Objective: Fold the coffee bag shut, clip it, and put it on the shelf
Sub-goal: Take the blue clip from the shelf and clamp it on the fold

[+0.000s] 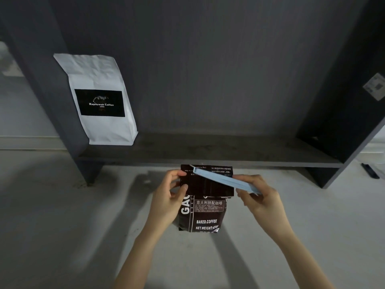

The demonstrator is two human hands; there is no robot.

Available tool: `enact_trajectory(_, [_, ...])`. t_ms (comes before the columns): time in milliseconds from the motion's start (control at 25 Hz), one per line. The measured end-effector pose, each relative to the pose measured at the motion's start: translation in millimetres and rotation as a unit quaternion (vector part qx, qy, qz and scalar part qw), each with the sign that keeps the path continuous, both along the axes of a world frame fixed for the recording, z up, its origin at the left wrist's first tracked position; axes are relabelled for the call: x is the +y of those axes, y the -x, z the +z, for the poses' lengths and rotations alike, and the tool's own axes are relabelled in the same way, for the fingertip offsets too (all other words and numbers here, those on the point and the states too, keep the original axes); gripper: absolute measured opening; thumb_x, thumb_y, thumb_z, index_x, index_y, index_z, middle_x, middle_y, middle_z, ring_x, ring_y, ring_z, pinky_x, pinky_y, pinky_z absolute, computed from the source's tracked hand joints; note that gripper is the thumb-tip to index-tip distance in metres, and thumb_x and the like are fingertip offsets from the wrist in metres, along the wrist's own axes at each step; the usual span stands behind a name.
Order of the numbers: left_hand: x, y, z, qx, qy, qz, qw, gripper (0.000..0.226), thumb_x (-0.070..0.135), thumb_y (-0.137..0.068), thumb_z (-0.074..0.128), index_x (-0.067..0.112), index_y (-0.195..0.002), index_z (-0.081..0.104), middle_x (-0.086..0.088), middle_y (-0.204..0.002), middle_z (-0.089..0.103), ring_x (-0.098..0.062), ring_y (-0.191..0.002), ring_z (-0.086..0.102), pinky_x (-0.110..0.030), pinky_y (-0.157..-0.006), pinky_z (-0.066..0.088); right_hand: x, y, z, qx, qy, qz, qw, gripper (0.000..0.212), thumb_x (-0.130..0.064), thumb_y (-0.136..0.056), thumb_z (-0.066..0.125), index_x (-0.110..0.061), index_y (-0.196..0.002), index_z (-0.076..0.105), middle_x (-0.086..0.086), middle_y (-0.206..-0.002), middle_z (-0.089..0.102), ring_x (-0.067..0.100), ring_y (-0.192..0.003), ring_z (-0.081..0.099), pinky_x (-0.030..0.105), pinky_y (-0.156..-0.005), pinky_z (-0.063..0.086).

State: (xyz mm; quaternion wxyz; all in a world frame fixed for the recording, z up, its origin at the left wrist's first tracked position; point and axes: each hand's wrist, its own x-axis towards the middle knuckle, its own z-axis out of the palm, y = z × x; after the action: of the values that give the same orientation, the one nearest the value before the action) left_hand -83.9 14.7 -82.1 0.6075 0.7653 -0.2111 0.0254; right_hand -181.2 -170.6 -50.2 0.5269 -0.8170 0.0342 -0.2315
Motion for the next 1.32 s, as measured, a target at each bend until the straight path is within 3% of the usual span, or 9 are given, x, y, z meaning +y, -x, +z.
enact_trajectory(240, [0,7,7,0.030,0.014,0.029,0.999,0.016,0.029,-0.086,0.048,0.023,-0.089,0.063,0.007,-0.088,0.068,0.001,-0.086,0.061,-0.011,-0.077,0.046,6,4,-14,0.002,0.007,0.025,1.000,0.041,-0.003,-0.076,0.064,-0.042,-0.088,0.060,-0.005,-0.091,0.056,0.000,-0.078,0.059,0.007,-0.063,0.046])
enact_trajectory(360, [-2,10,13,0.020,0.006,0.056,0.998,0.019,0.030,-0.086,0.050,0.021,-0.073,0.063,0.015,-0.067,0.064,0.013,-0.066,0.058,0.002,-0.059,0.037,7,7,-16,-0.019,0.023,0.013,0.999,0.036,-0.011,-0.078,0.062,-0.044,-0.088,0.061,-0.007,-0.090,0.056,0.003,-0.080,0.057,0.012,-0.068,0.045])
enact_trajectory(480, [-4,10,14,0.009,0.002,0.081,0.997,0.024,0.023,-0.085,0.054,0.010,-0.067,0.062,-0.002,-0.062,0.066,-0.002,-0.070,0.060,-0.001,-0.050,0.035,8,10,-16,-0.044,0.029,0.020,0.998,0.037,-0.009,-0.077,0.064,-0.043,-0.091,0.062,-0.007,-0.091,0.056,0.003,-0.087,0.056,0.010,-0.076,0.041])
enact_trajectory(560, [-2,10,12,0.019,-0.002,0.067,0.998,0.029,0.026,-0.087,0.051,0.006,-0.067,0.059,-0.010,-0.067,0.067,-0.009,-0.071,0.061,-0.005,-0.054,0.036,10,10,-16,-0.060,0.038,0.018,0.997,0.035,-0.013,-0.076,0.064,-0.044,-0.091,0.062,-0.010,-0.090,0.057,0.003,-0.088,0.056,0.010,-0.077,0.041])
enact_trajectory(680, [0,7,9,0.041,-0.016,0.036,0.998,0.029,0.029,-0.089,0.046,0.008,-0.083,0.065,-0.006,-0.079,0.072,-0.012,-0.076,0.064,-0.029,-0.070,0.044,11,9,-16,-0.056,0.026,0.009,0.998,0.034,-0.017,-0.076,0.063,-0.045,-0.095,0.060,-0.014,-0.092,0.058,0.003,-0.091,0.057,0.010,-0.080,0.041])
enact_trajectory(880, [0,8,6,0.080,-0.003,0.020,0.997,0.025,0.028,-0.092,0.041,0.024,-0.082,0.063,0.009,-0.078,0.067,0.013,-0.066,0.058,-0.007,-0.062,0.042,12,7,-17,-0.038,0.032,0.009,0.999,0.039,-0.004,-0.077,0.063,-0.041,-0.090,0.060,-0.011,-0.094,0.060,0.000,-0.089,0.058,0.009,-0.077,0.042])
enact_trajectory(1040, [-2,11,7,0.109,0.011,0.027,0.994,0.028,0.026,-0.093,0.039,0.036,-0.074,0.058,0.017,-0.075,0.063,0.020,-0.064,0.055,0.003,-0.056,0.038,14,8,-17,-0.045,-0.010,0.036,0.998,0.023,-0.015,-0.077,0.059,-0.035,-0.088,0.063,-0.012,-0.091,0.062,0.004,-0.090,0.059,0.013,-0.078,0.044])
enact_trajectory(1200, [-5,9,4,0.098,0.018,0.059,0.993,0.024,0.022,-0.092,0.042,0.024,-0.082,0.063,0.020,-0.074,0.061,0.021,-0.062,0.054,0.003,-0.056,0.038,16,10,-12,-0.043,-0.011,0.050,0.998,0.021,-0.023,-0.075,0.057,-0.038,-0.090,0.063,-0.016,-0.095,0.061,0.007,-0.093,0.059,0.014,-0.080,0.044])
enact_trajectory(1320, [-7,10,4,0.057,-0.010,0.090,0.994,0.024,0.023,-0.091,0.044,0.012,-0.092,0.066,0.008,-0.073,0.066,0.004,-0.067,0.059,-0.015,-0.065,0.043,12,15,-8,-0.022,0.009,0.057,0.998,0.025,-0.027,-0.076,0.055,-0.040,-0.096,0.060,-0.010,-0.098,0.060,0.005,-0.095,0.058,0.014,-0.082,0.044])
